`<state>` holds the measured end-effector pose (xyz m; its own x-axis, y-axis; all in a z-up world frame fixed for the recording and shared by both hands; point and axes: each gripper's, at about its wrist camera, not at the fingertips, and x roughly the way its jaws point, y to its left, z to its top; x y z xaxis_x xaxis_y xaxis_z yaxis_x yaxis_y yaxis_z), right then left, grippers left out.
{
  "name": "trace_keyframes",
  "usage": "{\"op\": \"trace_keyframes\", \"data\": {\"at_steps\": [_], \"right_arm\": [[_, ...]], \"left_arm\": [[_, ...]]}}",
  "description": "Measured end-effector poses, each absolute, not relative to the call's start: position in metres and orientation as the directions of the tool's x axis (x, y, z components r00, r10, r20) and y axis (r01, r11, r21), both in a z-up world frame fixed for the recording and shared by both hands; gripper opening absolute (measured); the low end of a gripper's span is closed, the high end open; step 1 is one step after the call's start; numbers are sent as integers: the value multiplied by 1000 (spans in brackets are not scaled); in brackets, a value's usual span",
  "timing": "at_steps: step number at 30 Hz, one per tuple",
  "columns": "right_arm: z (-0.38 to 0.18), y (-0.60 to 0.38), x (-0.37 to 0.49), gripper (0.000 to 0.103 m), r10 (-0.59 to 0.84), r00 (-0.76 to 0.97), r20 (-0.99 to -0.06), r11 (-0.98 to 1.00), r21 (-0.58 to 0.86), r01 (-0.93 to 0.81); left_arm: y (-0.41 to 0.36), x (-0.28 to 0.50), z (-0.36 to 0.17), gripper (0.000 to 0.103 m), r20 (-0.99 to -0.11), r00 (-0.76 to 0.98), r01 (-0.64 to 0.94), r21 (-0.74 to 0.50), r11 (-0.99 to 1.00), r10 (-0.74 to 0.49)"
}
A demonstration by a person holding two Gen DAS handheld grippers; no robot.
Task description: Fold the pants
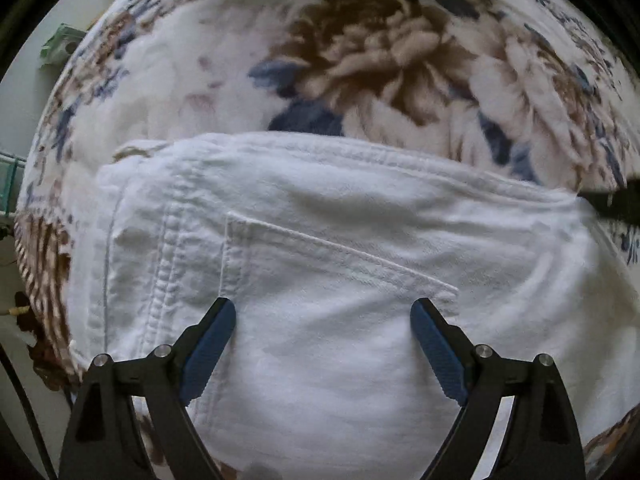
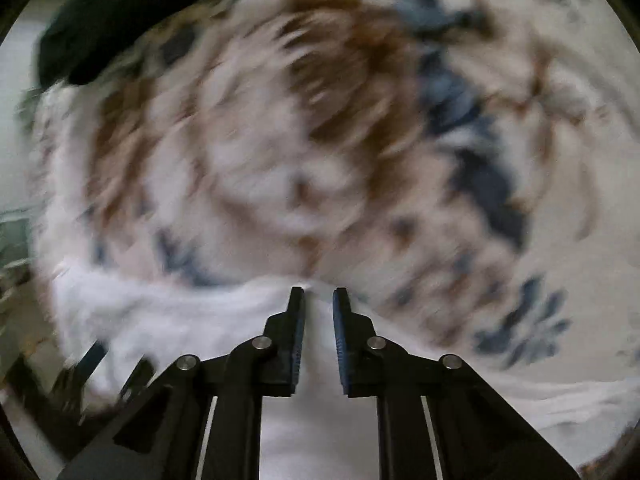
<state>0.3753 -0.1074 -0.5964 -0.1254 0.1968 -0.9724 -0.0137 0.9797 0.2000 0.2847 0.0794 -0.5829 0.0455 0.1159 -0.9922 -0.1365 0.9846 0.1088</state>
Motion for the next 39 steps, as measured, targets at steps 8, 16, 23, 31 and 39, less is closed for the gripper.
{"op": "trace_keyframes", "data": {"at_steps": [8, 16, 23, 31, 39], "right_arm": [[-537, -159, 336, 74, 403, -12, -915, 897, 393, 205], [-533, -301, 187, 76, 313, 154, -937, 749, 343, 567], [-557, -471, 43, 76, 106, 224, -969, 412, 248, 877], [-595, -590, -43, 74, 59, 435, -899, 171, 438, 882], [-618, -604, -18, 62, 89, 571, -816, 242, 574, 782]], "left_arm": [[84, 287, -613, 103, -990, 53, -115, 121, 986, 128], [61, 293, -575, 103, -994, 61, -91, 90, 992, 96], [-59, 268, -545, 103, -998, 59, 90, 10, 996, 5], [-249, 216, -572, 103, -999, -49, 377, -32, 926, -15], [-356, 195, -607, 103, -997, -49, 541, 25, 841, 61]]}}
